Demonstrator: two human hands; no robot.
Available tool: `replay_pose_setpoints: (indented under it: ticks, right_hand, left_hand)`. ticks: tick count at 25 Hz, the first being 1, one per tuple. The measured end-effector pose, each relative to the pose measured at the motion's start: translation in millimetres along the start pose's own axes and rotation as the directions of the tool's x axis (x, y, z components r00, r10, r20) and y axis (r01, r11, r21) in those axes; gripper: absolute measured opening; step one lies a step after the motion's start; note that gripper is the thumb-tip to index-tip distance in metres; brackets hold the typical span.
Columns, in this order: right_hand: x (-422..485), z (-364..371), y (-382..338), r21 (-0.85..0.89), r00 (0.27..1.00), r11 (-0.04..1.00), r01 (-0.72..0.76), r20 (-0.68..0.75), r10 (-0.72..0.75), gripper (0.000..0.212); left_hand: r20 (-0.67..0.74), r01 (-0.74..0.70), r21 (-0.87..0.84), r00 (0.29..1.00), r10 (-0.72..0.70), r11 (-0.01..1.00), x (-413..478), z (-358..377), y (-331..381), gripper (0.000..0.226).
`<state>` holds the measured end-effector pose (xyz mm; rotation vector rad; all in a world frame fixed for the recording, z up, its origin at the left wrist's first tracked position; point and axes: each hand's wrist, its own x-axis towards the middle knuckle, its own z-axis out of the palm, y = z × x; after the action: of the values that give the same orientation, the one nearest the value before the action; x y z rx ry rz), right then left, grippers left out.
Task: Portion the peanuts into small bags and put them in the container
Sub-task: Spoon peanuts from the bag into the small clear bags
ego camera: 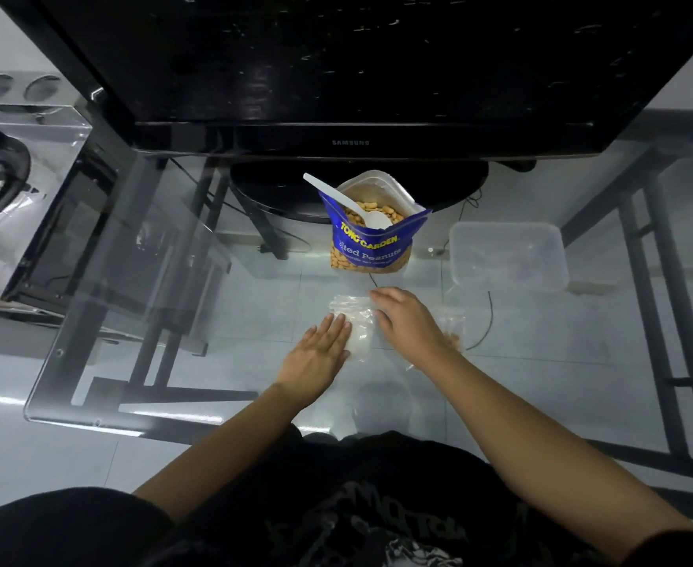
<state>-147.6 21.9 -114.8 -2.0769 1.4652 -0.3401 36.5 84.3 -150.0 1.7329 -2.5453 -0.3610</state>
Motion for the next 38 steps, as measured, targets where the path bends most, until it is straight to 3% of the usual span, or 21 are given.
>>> replay_pose_setpoints:
  ticks: [6,10,15,20,23,26,28,30,32,34,35,38]
  right_hand:
    - [15.6,8.9,-8.1,-0.093,0.994,0.996,-0.01,0.103,0.02,0.038]
    - [16.0,10.3,-10.9,0.08,0.996,0.994,-0.079,0.036,0.077,0.027]
    - [14.6,9.9,-14.1,0.306,0.988,0.939,-0.155,0.043,0.149,0.015]
    - [10.7,11.0,-11.8,0.365,0.976,0.905,-0.218,0.082,0.202,0.013]
    - [10.6,10.2,-15.7,0.414,0.97,0.878,-0.24,0.077,0.229,0.013]
    - [10.2,4.3,-21.4,0.489,0.967,0.836,-0.247,0.063,0.248,0.012]
    - [9.5,-3.3,-25.4,0.549,0.965,0.797,-0.249,0.067,0.255,0.012]
    - [9.0,-12.8,-29.8,0.581,0.966,0.776,-0.243,0.074,0.247,0.013]
    - [8.5,-23.0,-34.2,0.627,0.969,0.748,-0.218,0.046,0.243,0.014]
    - [7.9,-32.6,-38.3,0.672,0.968,0.715,-0.193,0.009,0.252,0.021]
    - [7.8,-36.0,-39.8,0.69,0.964,0.697,-0.197,0.009,0.264,0.027]
    - [6.2,-44.4,-44.2,0.735,0.955,0.644,-0.215,0.018,0.297,0.033]
  left_hand:
    - [0.057,-0.061,-0.013,0.996,0.061,0.998,-0.5,-2.9,-5.9,0.062]
    - [0.036,-0.082,-0.052,0.996,0.084,0.995,-1.4,-0.4,-8.5,0.059]
    - [-0.054,-0.11,-0.045,0.993,0.108,0.993,-1.2,0.9,-7.8,0.058]
    - [-0.116,-0.13,-0.009,0.985,0.129,0.991,1.9,4.2,-12.4,0.055]
    - [-0.219,-0.151,-0.089,0.967,0.129,0.984,0.1,-1.6,-12.3,0.043]
    - [-0.365,-0.059,-0.263,0.93,-0.043,0.963,-1.5,-22.1,-10.4,0.038]
    - [-0.342,0.062,-0.481,0.905,-0.252,0.875,7.3,-45.1,-8.5,0.038]
    - [-0.192,0.147,-0.673,0.911,-0.364,0.724,20.2,-70.6,-8.8,0.034]
    - [-0.034,0.195,-0.725,0.948,-0.316,0.661,29.8,-87.9,-9.9,0.027]
    - [0.011,0.2,-0.73,0.959,-0.282,0.653,35.8,-95.3,-8.0,0.02]
    - [0.034,0.214,-0.779,0.953,-0.301,0.589,37.6,-97.5,-4.9,0.017]
    - [0.157,0.249,-0.942,0.919,-0.361,0.226,42.0,-108.7,9.5,0.011]
